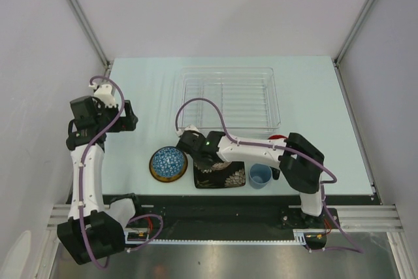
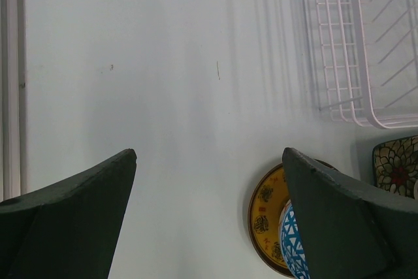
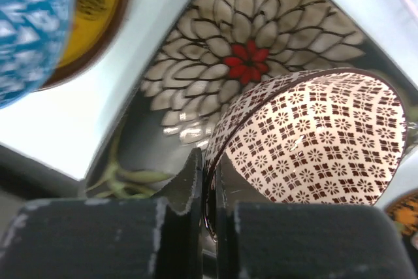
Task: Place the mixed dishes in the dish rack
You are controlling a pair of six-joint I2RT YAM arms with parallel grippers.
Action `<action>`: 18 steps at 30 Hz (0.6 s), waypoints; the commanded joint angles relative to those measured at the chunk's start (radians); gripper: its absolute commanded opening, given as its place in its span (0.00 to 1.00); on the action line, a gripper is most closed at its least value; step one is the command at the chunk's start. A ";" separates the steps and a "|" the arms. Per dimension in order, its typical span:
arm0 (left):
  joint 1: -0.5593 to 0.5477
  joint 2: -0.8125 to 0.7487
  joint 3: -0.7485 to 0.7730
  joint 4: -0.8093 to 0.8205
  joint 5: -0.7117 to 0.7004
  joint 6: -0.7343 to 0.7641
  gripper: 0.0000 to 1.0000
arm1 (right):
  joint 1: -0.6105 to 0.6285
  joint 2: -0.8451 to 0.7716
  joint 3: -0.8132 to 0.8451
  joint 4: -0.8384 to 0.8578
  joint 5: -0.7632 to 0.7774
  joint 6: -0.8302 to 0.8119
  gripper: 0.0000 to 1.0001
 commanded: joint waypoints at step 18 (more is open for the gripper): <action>0.017 -0.004 -0.005 0.042 0.004 0.011 1.00 | -0.438 -0.319 0.303 0.361 -0.882 0.334 0.00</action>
